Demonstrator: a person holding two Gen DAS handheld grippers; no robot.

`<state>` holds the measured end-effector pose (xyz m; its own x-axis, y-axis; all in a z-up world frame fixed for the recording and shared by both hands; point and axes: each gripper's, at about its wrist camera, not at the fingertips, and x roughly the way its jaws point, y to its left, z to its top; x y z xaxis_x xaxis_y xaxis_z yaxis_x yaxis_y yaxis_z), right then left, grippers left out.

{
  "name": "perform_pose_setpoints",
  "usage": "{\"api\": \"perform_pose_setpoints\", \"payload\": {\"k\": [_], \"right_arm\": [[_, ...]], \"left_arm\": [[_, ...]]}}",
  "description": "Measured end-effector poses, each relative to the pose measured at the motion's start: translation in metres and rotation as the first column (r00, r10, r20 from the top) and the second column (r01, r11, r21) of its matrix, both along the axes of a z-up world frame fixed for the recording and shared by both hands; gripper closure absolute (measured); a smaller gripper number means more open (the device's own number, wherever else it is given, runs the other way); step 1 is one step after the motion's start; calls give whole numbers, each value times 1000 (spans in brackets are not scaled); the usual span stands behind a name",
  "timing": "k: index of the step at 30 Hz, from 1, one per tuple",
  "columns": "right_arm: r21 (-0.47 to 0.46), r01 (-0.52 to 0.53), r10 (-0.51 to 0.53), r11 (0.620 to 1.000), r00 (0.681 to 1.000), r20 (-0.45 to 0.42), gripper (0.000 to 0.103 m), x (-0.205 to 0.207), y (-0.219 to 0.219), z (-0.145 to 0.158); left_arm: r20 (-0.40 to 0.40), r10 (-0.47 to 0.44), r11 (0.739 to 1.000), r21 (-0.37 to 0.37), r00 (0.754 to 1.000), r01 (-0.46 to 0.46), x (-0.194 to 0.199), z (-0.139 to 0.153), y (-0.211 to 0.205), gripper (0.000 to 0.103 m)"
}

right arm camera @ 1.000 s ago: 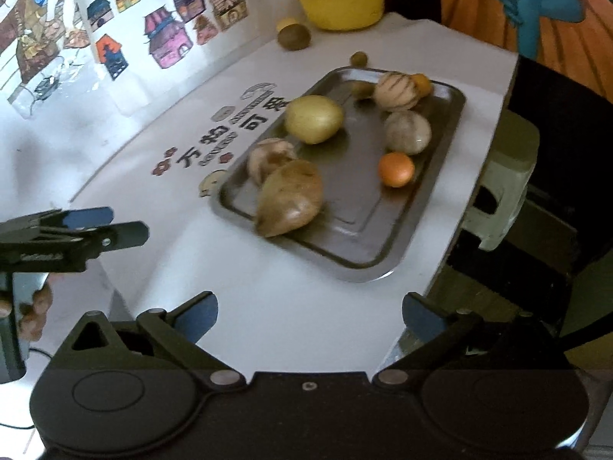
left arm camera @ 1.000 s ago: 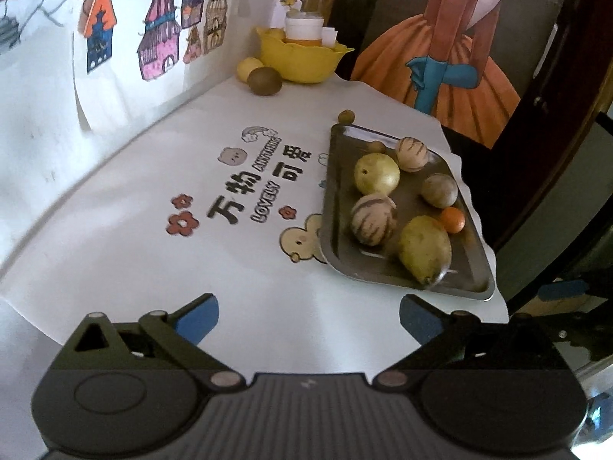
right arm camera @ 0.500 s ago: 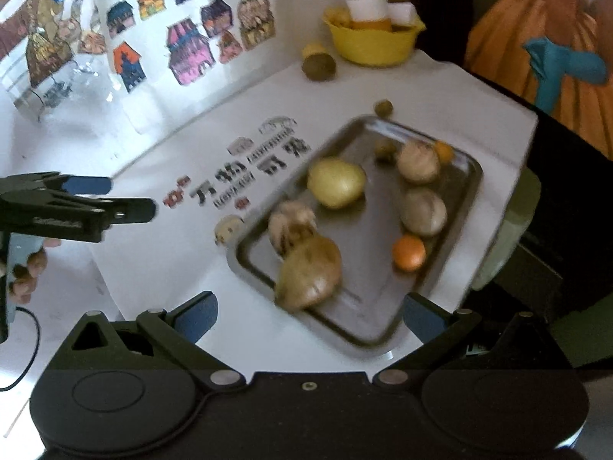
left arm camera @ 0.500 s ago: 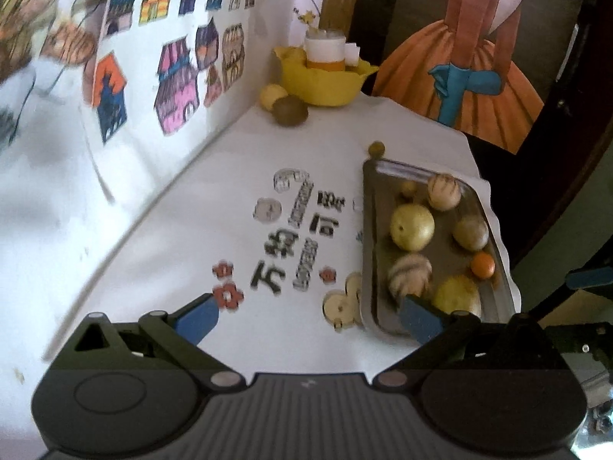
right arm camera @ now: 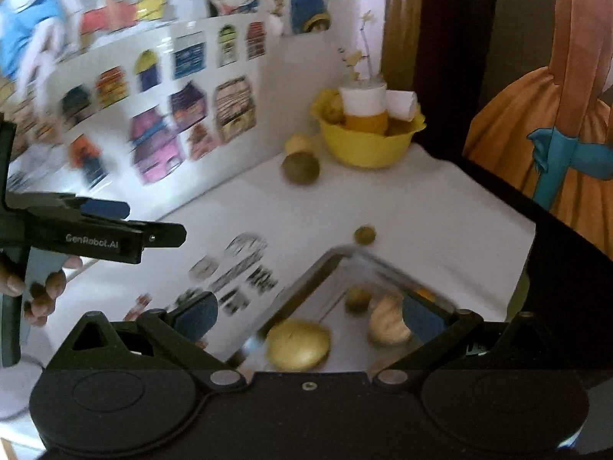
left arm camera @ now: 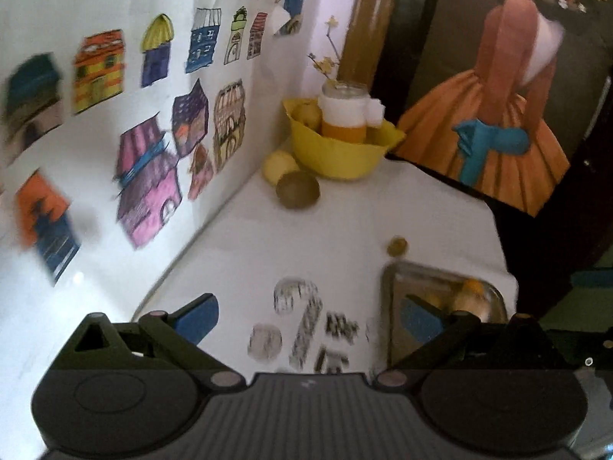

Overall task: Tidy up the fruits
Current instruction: 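Move the right tool to a small brown round fruit while the left tool approaches the brown kiwi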

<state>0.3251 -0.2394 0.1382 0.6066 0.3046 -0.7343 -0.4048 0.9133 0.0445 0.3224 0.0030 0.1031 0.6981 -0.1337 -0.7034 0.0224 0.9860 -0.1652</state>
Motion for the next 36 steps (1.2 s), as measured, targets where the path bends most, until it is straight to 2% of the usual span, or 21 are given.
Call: {"api": "perform_pose_setpoints", "payload": {"k": [4,7,13,17,23,28,36], "right_arm": [[44,46,-45,998,998,-36,1,49,-2,-17],[59,61,-60,996,998,-31,1,77,0,-32],[1,43,-43,999,998,41,2,115,13,-75],[1,63,-63,998,998,12,7,135,15,-103],[1,92,-92,996,995,-22,17,158,20,-127],[-1,141,-141,990,988,-63,26,175,21,-140],[-51,191,-195,980,977,-85,48,193,22,-154]], "left_arm": [[31,6,1000,25,1000,-6,43,-20,1,0],[59,21,1000,15,998,-22,69,-35,4,0],[83,31,999,-40,996,-28,118,-66,15,0],[88,28,998,-63,996,-22,145,-83,20,0],[113,17,996,-85,993,-7,182,-106,24,0],[124,7,997,-72,992,2,199,-117,19,1],[129,0,997,-71,992,9,215,-128,19,2]]}}
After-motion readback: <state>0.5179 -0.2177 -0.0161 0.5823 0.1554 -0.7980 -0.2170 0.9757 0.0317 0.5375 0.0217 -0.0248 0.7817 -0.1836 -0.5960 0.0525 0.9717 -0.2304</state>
